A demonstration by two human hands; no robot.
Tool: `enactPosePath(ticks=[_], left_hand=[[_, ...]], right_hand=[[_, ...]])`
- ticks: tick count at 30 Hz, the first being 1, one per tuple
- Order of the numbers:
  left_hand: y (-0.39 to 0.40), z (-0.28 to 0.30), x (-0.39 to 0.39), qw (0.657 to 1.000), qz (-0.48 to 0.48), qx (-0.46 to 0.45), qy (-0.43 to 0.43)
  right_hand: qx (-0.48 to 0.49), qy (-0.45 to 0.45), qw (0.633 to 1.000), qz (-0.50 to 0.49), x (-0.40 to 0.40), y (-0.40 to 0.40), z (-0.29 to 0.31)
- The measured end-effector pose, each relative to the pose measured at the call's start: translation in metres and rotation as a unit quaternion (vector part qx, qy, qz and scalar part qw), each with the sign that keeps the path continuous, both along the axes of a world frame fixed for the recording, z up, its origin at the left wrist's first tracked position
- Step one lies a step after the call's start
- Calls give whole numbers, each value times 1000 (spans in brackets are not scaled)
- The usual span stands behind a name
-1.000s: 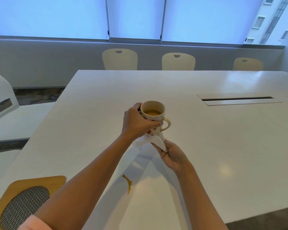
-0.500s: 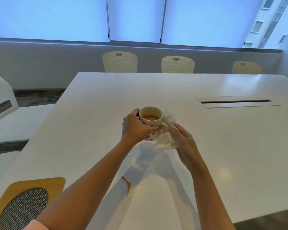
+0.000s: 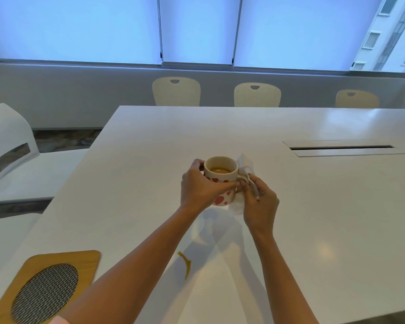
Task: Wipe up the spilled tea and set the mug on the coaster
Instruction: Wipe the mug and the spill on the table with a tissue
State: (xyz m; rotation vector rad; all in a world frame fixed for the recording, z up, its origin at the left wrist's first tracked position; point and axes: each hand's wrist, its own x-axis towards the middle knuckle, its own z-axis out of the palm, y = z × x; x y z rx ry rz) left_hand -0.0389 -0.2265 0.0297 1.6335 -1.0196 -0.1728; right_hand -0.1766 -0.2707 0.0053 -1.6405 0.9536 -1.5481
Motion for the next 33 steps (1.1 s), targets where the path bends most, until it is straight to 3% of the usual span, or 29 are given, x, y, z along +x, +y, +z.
enactPosePath(ticks=[8,16,23,28,30,33], left_hand=[[3,6,23,991,-122,18,59],[3,15,44,940,-310,76,119],[3,8,37,961,-264,60,64],[2,2,28,976,-207,37,56],[1,2,30,981,-186,27,56],[2,5,32,988,-148,16,38]], right_hand=[[40,-39,998,1,0,-7,0],[80,-63,993,53,1,-12,-8],[127,-136,977,102,-3,-14,-20],[125,-113,986,9,-10,-18,-28],[127,-82,988,-41,-21,-25,-27],[79,73,992,-74,-35,-33,-24]])
